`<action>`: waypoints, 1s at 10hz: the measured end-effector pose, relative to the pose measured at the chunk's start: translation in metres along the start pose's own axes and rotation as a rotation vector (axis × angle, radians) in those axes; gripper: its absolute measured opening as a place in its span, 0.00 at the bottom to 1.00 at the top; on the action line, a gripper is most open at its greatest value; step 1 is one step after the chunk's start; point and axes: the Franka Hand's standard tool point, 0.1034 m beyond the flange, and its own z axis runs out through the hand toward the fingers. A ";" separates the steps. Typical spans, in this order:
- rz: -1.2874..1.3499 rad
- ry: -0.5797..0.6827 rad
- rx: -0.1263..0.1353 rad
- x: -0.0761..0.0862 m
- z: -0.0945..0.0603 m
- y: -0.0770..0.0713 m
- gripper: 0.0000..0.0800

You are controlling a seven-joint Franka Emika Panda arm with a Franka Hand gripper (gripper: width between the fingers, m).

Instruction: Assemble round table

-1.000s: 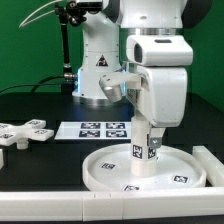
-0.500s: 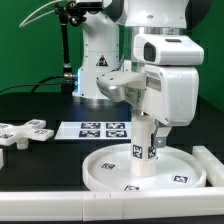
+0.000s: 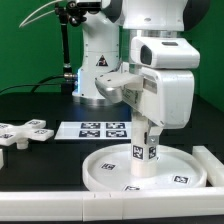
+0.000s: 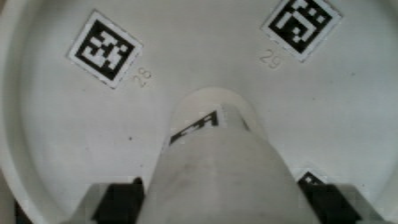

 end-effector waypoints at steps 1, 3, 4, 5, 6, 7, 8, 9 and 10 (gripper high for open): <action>0.032 0.002 0.001 0.000 0.000 0.000 0.51; 0.207 0.002 0.008 -0.004 0.000 -0.001 0.51; 0.289 0.002 0.008 -0.003 0.000 -0.001 0.51; 0.348 0.001 0.009 -0.003 0.000 -0.001 0.51; 0.412 0.001 0.009 -0.003 0.000 -0.001 0.51; 0.496 0.001 0.010 -0.003 0.000 -0.001 0.51; 0.570 0.000 0.012 -0.003 0.000 -0.001 0.51; 0.654 -0.004 0.022 -0.004 -0.001 -0.001 0.51; 0.751 0.000 0.031 -0.005 -0.001 -0.001 0.51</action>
Offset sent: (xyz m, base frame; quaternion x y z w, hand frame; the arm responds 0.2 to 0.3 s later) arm 0.0000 0.0000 0.0000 0.0000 0.0000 0.1938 0.9810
